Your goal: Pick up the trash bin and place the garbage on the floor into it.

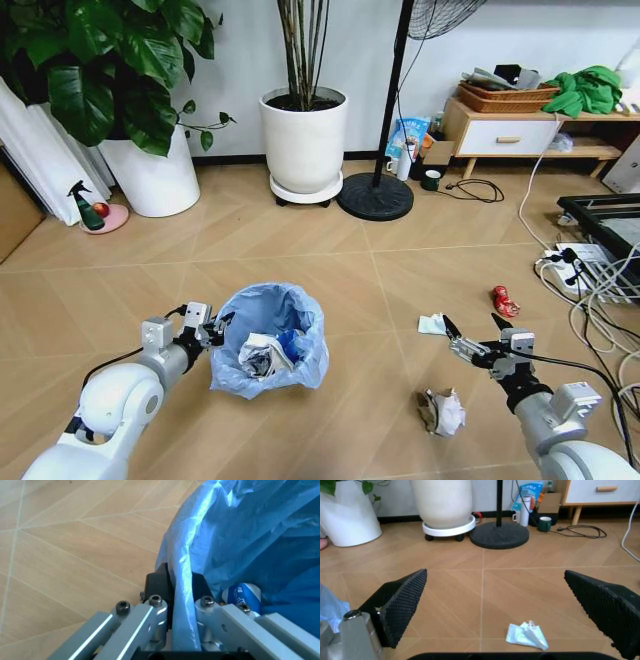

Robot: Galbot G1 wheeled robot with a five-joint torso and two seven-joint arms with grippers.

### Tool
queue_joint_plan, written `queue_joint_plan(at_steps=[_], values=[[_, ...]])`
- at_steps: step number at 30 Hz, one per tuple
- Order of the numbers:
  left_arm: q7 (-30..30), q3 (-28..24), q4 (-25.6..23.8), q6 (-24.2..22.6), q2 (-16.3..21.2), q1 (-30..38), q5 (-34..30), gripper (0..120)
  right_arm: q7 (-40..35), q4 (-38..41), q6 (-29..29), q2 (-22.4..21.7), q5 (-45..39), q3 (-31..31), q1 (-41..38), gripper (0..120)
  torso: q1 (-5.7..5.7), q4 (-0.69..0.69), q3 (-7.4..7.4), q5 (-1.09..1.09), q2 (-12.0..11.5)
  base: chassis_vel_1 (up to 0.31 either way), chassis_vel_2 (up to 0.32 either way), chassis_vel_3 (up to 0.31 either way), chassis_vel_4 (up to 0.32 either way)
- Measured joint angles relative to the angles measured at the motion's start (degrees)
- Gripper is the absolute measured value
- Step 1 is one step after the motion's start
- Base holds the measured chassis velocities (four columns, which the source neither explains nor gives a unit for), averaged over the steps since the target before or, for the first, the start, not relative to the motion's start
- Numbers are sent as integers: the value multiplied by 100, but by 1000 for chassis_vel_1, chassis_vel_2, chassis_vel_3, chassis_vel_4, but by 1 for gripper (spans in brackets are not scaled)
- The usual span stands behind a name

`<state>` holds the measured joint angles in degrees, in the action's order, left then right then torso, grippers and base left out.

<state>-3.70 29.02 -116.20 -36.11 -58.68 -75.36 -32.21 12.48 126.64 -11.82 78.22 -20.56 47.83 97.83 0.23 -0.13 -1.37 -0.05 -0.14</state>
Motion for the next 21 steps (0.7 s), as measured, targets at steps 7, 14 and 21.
queue_joint_plan(at_steps=[7,14,21], values=[[0,0,-7,7,-6,-13,11,2,18,-132,67,-2,92,21,-5,100,0,0,0,3,0,-108,-109,108,109],[-12,-1,-8,14,-19,-1,21,2,461,-833,281,-158,446,235,-35,100,0,1,0,0,0,-14,-15,8,9],[-51,-28,13,33,-62,10,73,2,1443,-1828,745,-491,854,293,-125,100,0,-1,0,1,0,0,0,0,0]])
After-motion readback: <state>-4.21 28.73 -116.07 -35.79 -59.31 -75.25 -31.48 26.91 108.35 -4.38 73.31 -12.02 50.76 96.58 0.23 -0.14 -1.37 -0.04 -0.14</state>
